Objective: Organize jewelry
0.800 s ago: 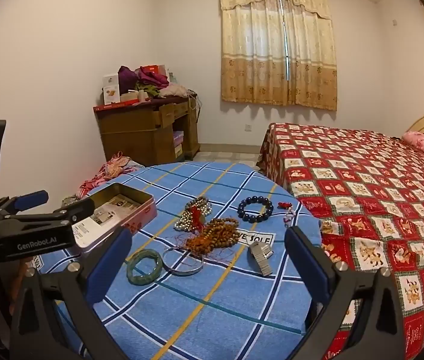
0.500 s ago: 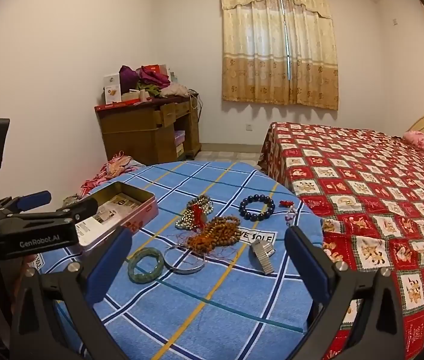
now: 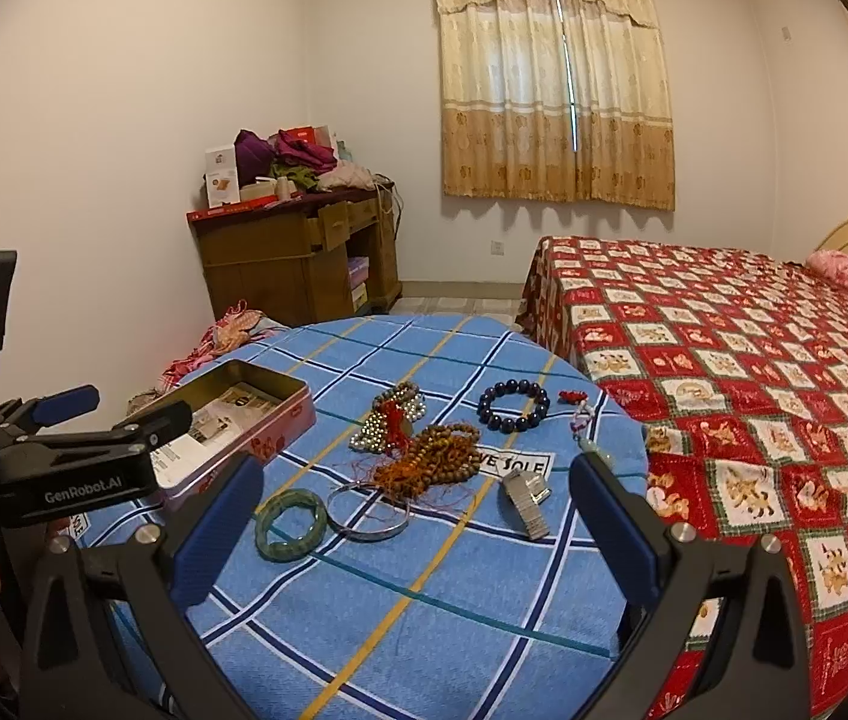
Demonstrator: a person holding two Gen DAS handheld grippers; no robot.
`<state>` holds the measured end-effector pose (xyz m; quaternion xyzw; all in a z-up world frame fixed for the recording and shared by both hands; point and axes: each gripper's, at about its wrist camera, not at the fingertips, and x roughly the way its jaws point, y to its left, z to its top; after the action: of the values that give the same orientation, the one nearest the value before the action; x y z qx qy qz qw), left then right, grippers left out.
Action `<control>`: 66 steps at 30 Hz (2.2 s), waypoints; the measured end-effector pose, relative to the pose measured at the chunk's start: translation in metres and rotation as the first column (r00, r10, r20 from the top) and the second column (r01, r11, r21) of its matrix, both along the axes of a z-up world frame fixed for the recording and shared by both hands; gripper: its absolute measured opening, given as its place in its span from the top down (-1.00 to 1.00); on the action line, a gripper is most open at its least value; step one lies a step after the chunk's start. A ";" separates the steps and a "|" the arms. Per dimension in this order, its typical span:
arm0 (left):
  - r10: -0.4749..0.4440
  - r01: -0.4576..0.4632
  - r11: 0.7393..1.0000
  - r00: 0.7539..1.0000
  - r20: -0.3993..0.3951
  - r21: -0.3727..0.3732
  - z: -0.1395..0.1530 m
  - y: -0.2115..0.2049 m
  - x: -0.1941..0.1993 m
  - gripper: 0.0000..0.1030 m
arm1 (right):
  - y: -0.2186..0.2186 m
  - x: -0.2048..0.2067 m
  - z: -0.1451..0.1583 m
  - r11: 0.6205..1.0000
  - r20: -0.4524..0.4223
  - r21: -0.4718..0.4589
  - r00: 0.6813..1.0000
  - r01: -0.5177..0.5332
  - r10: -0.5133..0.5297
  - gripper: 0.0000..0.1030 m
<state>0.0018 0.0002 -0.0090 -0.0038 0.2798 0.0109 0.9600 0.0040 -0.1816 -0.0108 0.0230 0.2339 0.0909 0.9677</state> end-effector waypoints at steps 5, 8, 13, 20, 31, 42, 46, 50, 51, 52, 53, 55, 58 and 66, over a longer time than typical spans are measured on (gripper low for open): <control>-0.001 0.001 1.000 1.000 -0.004 -0.004 -0.002 0.000 0.000 -0.98 | 0.000 0.002 -0.002 1.000 -0.013 0.005 1.000 -0.002 0.002 -1.00; -0.004 0.004 1.000 1.000 -0.006 0.000 -0.002 -0.001 0.000 -0.98 | 0.000 0.001 -0.001 1.000 -0.011 0.006 1.000 -0.002 0.003 -1.00; 0.000 0.000 1.000 1.000 -0.005 -0.002 -0.002 -0.001 0.000 -0.98 | 0.001 0.001 -0.001 1.000 -0.012 0.004 1.000 -0.004 0.004 -1.00; 0.005 -0.005 1.000 1.000 -0.003 -0.003 -0.002 0.002 -0.001 -0.98 | 0.002 0.001 0.000 1.000 -0.013 0.002 1.000 -0.003 0.003 -1.00; 0.002 -0.002 1.000 1.000 0.000 -0.006 -0.001 0.003 -0.001 -0.98 | 0.002 0.002 0.000 1.000 -0.017 0.004 1.000 -0.005 0.005 -1.00; 0.007 -0.007 1.000 1.000 -0.003 -0.006 0.000 0.004 0.000 -0.98 | 0.002 0.001 -0.001 1.000 -0.017 0.005 1.000 -0.005 0.005 -1.00; 0.010 -0.010 1.000 1.000 -0.002 -0.005 0.000 0.004 0.000 -0.98 | 0.001 0.001 0.000 1.000 -0.017 0.006 1.000 -0.005 0.005 -1.00; 0.000 0.000 1.000 1.000 0.001 -0.005 0.000 0.005 -0.001 -0.98 | 0.001 0.001 -0.001 1.000 -0.020 0.007 1.000 -0.013 0.013 -1.00; -0.001 0.001 1.000 1.000 0.002 -0.003 0.000 0.003 -0.001 -0.98 | 0.001 0.001 -0.002 1.000 -0.020 0.007 1.000 -0.013 0.013 -1.00; -0.005 0.005 1.000 1.000 0.003 -0.001 0.000 0.003 -0.002 -0.98 | 0.001 0.001 -0.002 1.000 -0.021 0.006 1.000 -0.014 0.014 -1.00; -0.008 0.008 1.000 1.000 0.004 0.000 0.000 0.002 -0.002 -0.98 | 0.001 0.000 -0.002 1.000 -0.021 0.006 1.000 -0.015 0.015 -1.00; -0.008 0.008 1.000 1.000 0.008 0.005 0.000 0.001 -0.003 -0.98 | 0.001 0.001 -0.003 1.000 -0.021 0.007 1.000 -0.014 0.014 -1.00; -0.009 0.009 1.000 1.000 0.007 0.000 0.000 0.001 -0.004 -0.98 | 0.002 0.001 -0.003 1.000 -0.022 0.007 1.000 -0.014 0.014 -1.00; -0.014 0.014 1.000 1.000 0.006 0.004 0.000 -0.002 -0.005 -0.98 | 0.003 0.000 -0.006 1.000 -0.026 0.008 1.000 -0.015 0.016 -1.00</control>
<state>-0.0030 -0.0017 -0.0088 -0.0002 0.2767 0.0048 0.9609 0.0044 -0.1786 -0.0165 0.0260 0.2464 0.0990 0.9637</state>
